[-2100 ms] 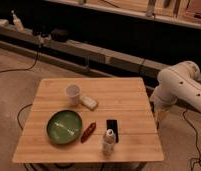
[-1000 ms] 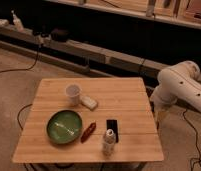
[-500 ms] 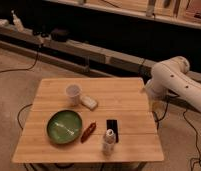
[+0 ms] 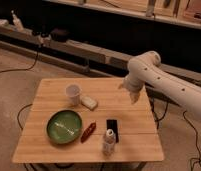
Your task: Drag the pepper across the table
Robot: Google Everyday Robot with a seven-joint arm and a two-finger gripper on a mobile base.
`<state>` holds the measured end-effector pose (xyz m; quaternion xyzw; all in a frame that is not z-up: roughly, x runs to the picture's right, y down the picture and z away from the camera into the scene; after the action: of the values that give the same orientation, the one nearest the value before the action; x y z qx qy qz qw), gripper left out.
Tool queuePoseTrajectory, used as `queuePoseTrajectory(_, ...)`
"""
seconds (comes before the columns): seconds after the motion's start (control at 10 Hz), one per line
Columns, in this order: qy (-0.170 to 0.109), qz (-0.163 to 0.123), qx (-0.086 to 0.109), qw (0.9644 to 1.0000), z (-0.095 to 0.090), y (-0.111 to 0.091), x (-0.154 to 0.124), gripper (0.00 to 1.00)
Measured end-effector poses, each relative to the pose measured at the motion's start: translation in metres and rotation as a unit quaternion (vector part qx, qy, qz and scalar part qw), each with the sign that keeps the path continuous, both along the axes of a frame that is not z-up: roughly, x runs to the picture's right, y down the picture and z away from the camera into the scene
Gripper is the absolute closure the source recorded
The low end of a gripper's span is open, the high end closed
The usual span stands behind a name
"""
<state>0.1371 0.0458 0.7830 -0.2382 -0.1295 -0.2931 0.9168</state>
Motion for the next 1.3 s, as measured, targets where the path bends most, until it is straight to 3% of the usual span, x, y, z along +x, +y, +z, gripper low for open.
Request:
queuePoseTrajectory(0.1, -0.014, -0.021, -0.01, 0.9996, 0.004, 0.007, -0.021, 0.35)
queuePoseTrajectory(0.3, -0.03, -0.035, -0.026, 0.9986, 0.013, 0.016, -0.051, 0.35)
queuePoseTrajectory(0.9, -0.032, -0.031, -0.028, 0.9986, 0.013, 0.017, -0.053, 0.35)
queuePoseTrajectory(1.0, -0.048, -0.035, -0.028, 0.9978, 0.014, 0.02, -0.064, 0.35)
queuePoseTrajectory(1.2, -0.126, -0.045, -0.043, 0.9901, 0.022, 0.041, -0.121, 0.35)
queuePoseTrajectory(1.3, -0.143, -0.05, -0.049, 0.9872, 0.025, 0.049, -0.133, 0.35)
